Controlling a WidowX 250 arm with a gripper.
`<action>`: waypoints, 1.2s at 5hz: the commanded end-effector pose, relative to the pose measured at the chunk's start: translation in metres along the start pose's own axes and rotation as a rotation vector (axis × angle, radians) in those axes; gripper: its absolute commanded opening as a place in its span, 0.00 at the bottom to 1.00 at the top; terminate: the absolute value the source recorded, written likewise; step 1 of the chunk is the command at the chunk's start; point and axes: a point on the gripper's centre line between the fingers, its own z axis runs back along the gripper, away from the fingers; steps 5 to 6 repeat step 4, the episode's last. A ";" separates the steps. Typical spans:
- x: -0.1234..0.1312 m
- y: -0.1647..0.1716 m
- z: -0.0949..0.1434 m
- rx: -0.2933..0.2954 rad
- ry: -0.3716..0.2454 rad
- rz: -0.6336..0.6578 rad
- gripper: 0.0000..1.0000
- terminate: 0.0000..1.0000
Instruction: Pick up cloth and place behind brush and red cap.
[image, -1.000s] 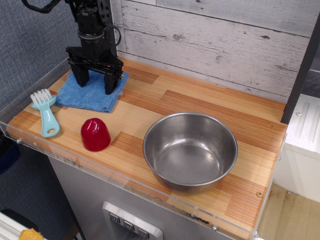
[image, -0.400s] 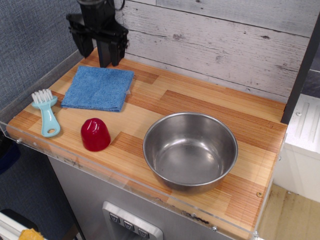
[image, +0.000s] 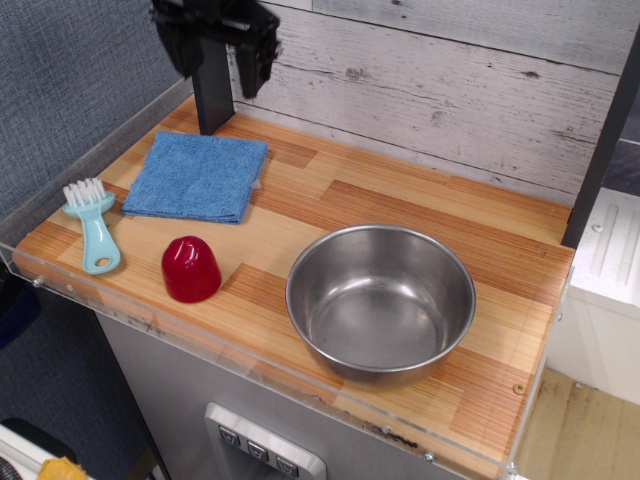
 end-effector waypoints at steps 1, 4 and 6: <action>-0.021 0.003 0.042 -0.029 -0.083 -0.008 1.00 0.00; -0.021 0.003 0.042 -0.029 -0.083 -0.008 1.00 1.00; -0.021 0.003 0.042 -0.029 -0.083 -0.008 1.00 1.00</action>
